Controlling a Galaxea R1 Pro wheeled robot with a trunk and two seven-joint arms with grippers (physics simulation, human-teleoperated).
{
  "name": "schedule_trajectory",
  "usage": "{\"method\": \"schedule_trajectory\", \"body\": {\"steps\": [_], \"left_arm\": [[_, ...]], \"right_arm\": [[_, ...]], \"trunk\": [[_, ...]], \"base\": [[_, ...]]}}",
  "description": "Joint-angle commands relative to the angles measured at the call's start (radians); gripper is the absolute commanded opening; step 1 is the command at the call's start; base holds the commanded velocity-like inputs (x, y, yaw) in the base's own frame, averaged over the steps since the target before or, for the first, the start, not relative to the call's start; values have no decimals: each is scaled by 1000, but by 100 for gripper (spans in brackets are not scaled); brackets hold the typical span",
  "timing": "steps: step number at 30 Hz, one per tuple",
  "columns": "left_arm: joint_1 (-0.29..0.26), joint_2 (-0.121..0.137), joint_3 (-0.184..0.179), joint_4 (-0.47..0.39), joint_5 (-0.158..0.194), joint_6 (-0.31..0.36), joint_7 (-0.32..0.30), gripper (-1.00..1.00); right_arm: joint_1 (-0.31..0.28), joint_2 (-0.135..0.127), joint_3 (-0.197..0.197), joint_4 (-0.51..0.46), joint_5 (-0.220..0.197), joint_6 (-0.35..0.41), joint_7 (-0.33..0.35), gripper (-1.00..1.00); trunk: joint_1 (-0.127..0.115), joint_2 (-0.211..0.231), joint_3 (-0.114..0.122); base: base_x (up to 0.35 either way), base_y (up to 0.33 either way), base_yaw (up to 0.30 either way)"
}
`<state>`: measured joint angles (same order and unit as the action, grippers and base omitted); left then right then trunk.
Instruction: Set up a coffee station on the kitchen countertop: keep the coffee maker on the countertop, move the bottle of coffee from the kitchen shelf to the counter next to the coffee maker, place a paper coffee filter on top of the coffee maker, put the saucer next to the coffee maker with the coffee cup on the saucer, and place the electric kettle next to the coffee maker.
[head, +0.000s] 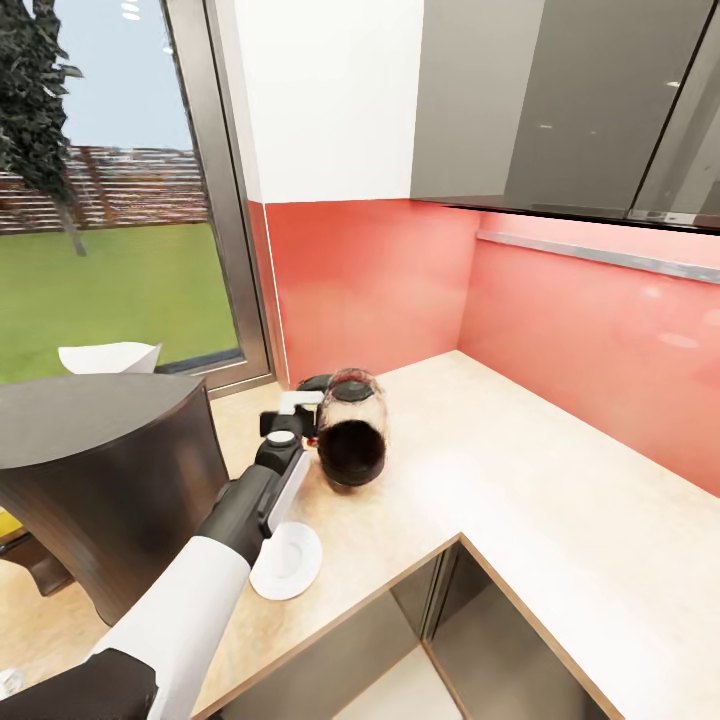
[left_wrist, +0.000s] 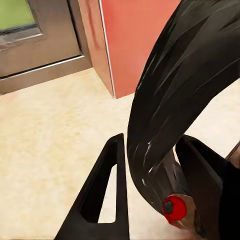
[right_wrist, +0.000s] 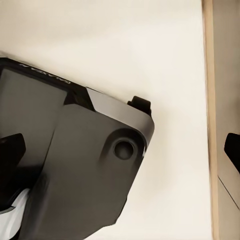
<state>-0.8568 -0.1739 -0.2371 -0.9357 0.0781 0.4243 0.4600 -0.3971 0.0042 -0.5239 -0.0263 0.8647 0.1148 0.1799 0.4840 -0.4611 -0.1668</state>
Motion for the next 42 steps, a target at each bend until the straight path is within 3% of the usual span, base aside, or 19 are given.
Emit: {"method": "schedule_trajectory", "body": {"steps": [1, 7, 12, 21, 42], "left_arm": [[-1, 0, -4, -1, 22, 1, 33, -100], [-1, 0, -3, -2, 36, -2, 80, -100], [2, -1, -4, 0, 41, -48, 109, -100], [4, -1, -20, -3, 43, -51, 114, -100], [4, -1, -21, -3, 43, -52, 113, -100]], "right_arm": [[0, 0, -8, -3, 8, 5, 6, 100], [0, 1, -8, -3, 7, 3, 7, 100], [0, 4, -8, -3, 5, 5, 7, 100], [0, 5, -8, -3, 5, 4, 7, 100], [0, 5, -8, -3, 5, 4, 7, 100]], "trunk": [[0, -2, -2], [0, -2, -2], [0, -2, -2], [0, -2, -2], [0, -2, -2]], "base": [[0, 0, 0], [0, 0, 0], [0, 0, 0], [0, -20, 0], [-92, -206, 54]]}}
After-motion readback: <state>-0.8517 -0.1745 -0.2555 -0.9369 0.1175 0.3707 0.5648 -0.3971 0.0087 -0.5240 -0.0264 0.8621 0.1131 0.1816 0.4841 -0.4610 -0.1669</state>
